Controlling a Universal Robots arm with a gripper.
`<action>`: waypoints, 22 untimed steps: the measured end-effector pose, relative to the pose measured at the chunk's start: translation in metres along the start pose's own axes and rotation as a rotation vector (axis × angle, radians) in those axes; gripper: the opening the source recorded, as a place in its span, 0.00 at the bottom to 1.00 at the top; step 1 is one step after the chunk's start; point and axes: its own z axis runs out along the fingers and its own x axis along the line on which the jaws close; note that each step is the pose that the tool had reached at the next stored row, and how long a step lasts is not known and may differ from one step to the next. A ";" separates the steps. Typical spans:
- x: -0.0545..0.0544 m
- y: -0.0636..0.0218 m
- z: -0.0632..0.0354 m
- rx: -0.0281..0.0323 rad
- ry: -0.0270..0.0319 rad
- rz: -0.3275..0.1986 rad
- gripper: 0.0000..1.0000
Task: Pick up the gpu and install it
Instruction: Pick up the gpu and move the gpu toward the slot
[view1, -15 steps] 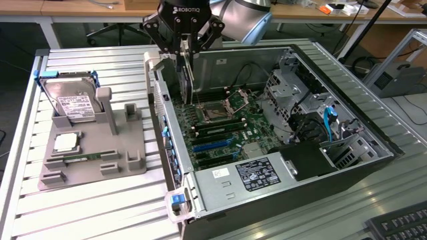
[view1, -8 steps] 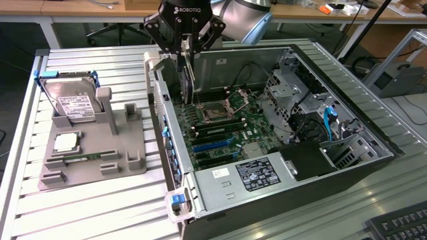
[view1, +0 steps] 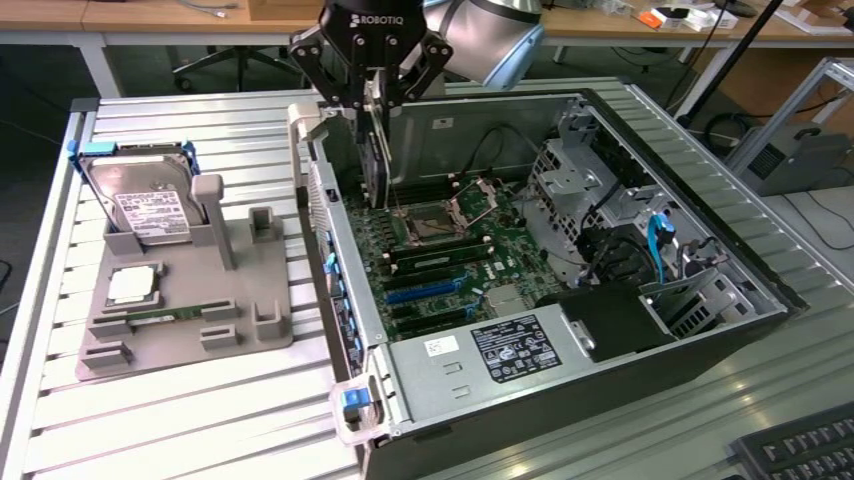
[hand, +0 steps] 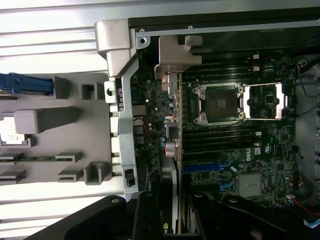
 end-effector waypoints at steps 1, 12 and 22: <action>-0.001 0.0001 0.0004 0.0000 0.0000 0.000 0.27; -0.011 0.0008 0.0021 0.0002 0.0000 0.000 0.27; -0.013 0.0010 0.0027 0.0023 -0.0002 0.000 0.27</action>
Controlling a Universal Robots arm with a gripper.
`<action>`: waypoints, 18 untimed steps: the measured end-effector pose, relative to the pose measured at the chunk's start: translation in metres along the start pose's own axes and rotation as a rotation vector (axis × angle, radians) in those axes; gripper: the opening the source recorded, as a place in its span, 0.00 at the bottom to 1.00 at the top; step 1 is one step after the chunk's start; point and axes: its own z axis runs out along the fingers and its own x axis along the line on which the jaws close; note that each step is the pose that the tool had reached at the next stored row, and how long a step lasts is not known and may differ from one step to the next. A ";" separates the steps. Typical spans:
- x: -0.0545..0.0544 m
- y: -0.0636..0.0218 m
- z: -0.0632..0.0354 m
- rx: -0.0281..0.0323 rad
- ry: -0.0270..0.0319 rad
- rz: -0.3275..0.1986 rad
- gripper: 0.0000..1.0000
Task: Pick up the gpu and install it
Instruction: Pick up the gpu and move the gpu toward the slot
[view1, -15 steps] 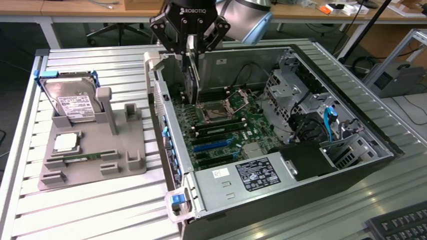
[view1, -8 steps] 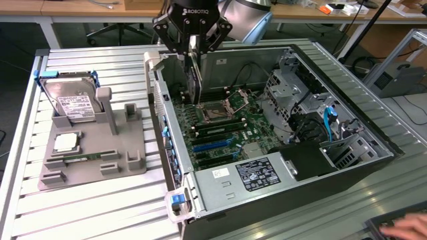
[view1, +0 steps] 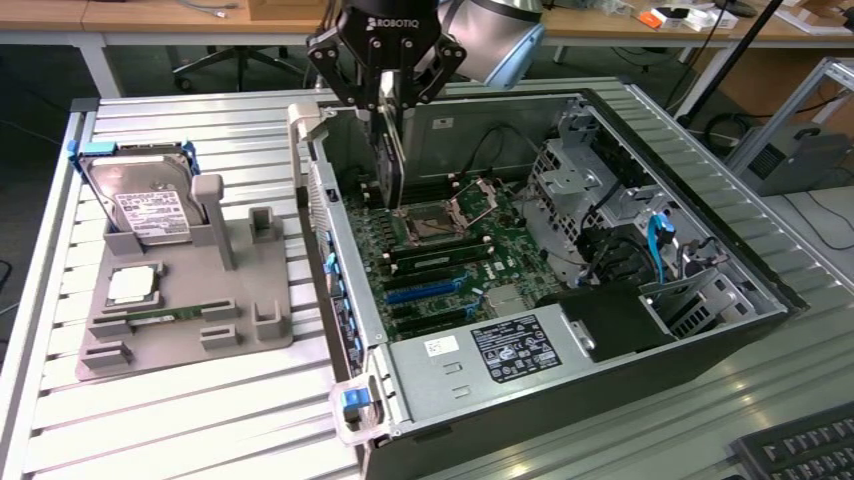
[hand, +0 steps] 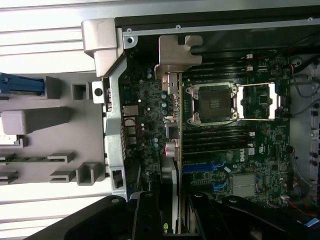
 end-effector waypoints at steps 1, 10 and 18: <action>0.000 0.0000 0.0001 0.0000 -0.0001 0.000 0.27; -0.002 0.0002 0.0006 0.0004 0.0000 0.000 0.27; -0.004 0.0004 0.0010 0.0007 -0.0001 0.000 0.27</action>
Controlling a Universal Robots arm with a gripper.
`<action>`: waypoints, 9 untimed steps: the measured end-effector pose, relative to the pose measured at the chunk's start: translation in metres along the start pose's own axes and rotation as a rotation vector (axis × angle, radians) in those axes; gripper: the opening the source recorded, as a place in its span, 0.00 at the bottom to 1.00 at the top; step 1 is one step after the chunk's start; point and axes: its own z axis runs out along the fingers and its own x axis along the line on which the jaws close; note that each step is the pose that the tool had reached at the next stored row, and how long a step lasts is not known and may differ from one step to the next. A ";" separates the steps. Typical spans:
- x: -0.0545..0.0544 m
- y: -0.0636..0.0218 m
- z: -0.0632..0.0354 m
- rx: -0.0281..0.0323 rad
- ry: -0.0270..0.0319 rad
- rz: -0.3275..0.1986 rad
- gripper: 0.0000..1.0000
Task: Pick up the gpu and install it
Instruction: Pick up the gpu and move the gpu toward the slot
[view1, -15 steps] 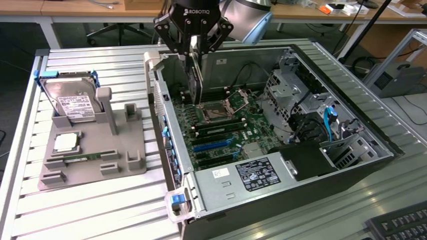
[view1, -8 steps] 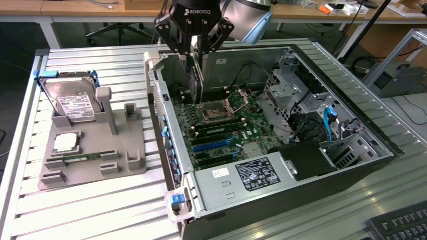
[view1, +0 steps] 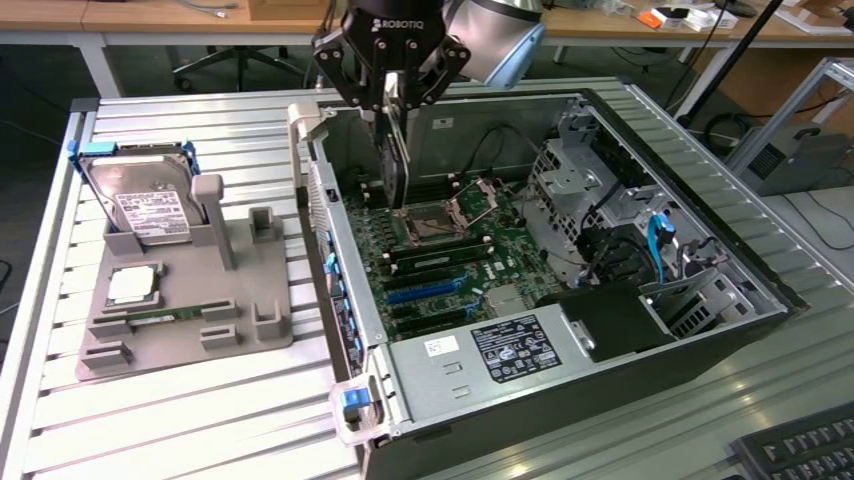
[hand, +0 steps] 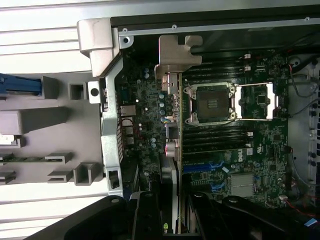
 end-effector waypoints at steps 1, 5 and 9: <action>0.000 0.0000 0.0000 0.0001 0.0000 0.000 0.27; -0.002 0.0002 0.0003 0.0004 0.0000 0.000 0.27; -0.003 0.0003 0.0005 0.0008 -0.0001 0.000 0.27</action>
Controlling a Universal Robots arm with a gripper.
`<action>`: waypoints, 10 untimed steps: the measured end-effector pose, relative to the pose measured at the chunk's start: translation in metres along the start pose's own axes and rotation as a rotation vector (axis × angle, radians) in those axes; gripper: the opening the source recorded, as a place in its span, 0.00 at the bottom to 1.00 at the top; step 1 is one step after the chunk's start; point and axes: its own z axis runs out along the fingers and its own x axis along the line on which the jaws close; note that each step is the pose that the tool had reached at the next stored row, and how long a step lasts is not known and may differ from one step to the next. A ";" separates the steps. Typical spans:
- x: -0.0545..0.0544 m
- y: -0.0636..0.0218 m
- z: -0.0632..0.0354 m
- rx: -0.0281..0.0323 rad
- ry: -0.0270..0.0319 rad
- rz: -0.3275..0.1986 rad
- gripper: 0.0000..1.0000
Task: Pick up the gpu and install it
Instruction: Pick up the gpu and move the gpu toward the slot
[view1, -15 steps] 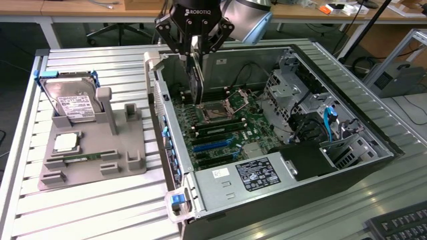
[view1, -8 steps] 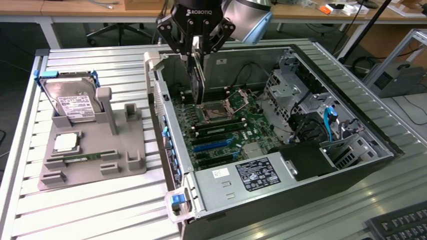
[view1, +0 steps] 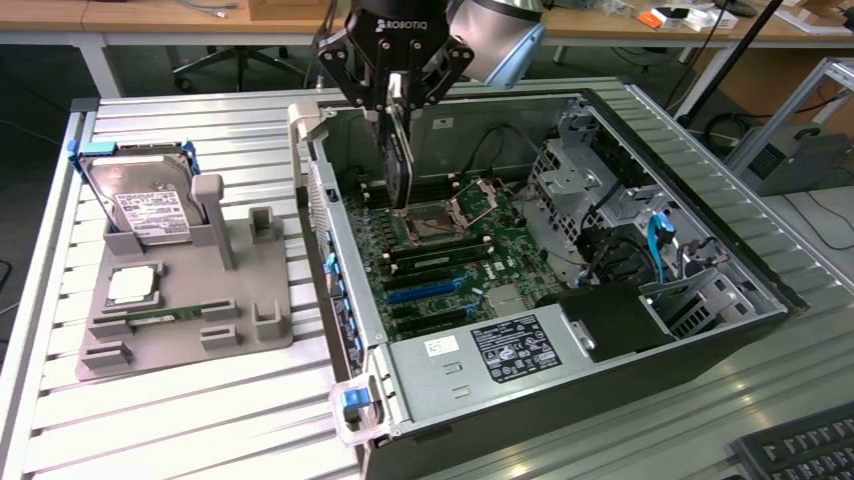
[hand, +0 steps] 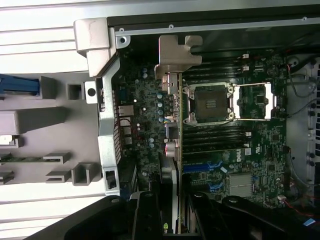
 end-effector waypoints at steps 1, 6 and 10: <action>0.000 0.0000 0.0000 0.0001 0.0000 0.000 0.27; -0.002 0.0001 0.0002 0.0004 0.0001 0.000 0.27; -0.003 0.0002 0.0004 0.0006 0.0000 0.000 0.27</action>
